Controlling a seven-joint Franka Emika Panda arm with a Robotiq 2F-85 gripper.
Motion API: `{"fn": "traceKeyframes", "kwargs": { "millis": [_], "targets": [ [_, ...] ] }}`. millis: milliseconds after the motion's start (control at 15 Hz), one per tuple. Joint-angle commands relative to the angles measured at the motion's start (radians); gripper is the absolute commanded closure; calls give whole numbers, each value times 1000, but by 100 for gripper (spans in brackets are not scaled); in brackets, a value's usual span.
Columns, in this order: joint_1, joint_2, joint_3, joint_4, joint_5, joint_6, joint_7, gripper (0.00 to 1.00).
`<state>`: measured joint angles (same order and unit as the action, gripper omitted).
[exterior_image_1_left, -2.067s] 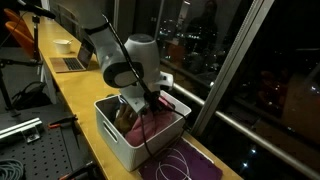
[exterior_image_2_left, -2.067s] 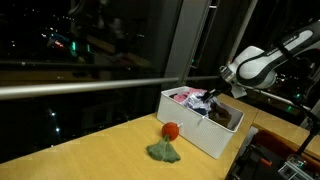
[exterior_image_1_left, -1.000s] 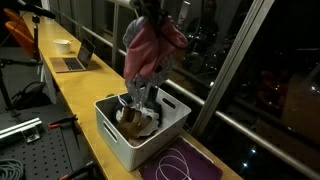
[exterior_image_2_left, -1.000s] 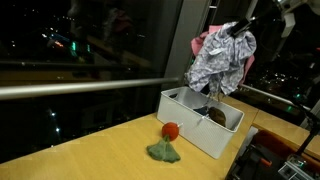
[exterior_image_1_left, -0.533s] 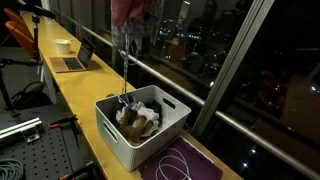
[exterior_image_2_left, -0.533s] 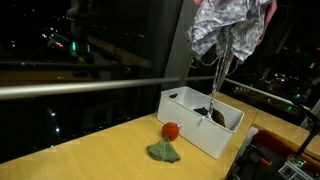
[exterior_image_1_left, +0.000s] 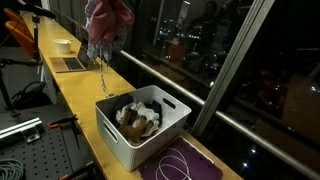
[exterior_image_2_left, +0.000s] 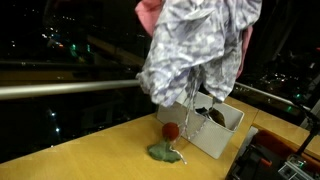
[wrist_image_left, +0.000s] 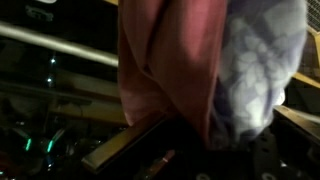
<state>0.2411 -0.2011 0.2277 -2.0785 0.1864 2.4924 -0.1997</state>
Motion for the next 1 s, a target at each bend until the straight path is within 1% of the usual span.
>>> {"fn": "traceKeyframes", "kwargs": {
  "millis": [0,67,133,267,467,733,800,867,933],
  "targets": [
    [38,153,37,-5,-20,87,24,97],
    [40,207,46,3,-40,105,35,97],
    [43,227,49,-20,-40,119,27,97],
    [33,300,44,-18,-59,136,25,97],
    [8,344,27,-47,-74,149,12,97],
    [-33,369,16,-51,-53,150,5,97],
    [-37,367,16,-59,-56,153,6,77],
    [-40,370,15,-59,-63,154,13,63],
    [-42,365,19,-66,-57,155,10,56]
  ]
}}
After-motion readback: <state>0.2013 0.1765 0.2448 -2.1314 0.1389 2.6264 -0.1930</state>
